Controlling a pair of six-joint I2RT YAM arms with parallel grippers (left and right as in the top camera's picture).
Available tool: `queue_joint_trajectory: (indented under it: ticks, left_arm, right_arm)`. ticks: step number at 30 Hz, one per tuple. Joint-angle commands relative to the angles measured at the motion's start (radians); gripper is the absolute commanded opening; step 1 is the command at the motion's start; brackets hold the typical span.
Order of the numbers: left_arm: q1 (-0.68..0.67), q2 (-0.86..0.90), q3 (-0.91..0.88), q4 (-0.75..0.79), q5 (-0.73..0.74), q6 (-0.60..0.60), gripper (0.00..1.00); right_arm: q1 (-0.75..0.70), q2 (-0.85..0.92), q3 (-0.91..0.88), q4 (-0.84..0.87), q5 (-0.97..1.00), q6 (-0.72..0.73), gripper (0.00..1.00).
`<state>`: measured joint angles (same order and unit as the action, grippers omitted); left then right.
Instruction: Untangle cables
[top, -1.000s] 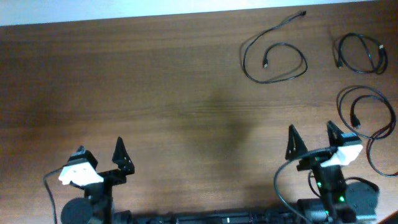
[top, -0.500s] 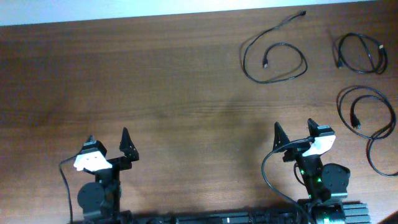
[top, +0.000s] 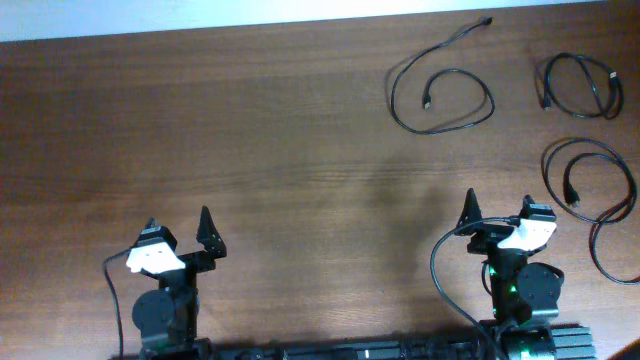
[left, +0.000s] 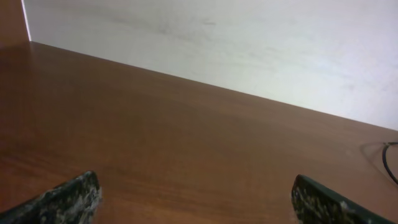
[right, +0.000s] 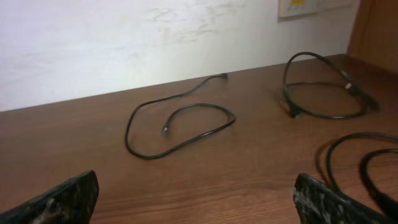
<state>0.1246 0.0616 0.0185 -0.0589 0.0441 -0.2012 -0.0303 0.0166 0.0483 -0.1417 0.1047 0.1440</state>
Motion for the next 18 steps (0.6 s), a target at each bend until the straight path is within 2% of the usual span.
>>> queue_joint_trajectory:
  ticks: [1,18]
  left_arm:
    - [0.002,-0.005,-0.009,-0.021,-0.008,0.016,0.99]
    - [0.003,-0.057,-0.008,-0.017,-0.007,0.016,0.99]
  right_arm:
    - [0.003,-0.004,-0.011,0.004,0.039,-0.036,0.99]
    - [0.004,-0.013,-0.011,0.005,0.039,-0.036,0.98]
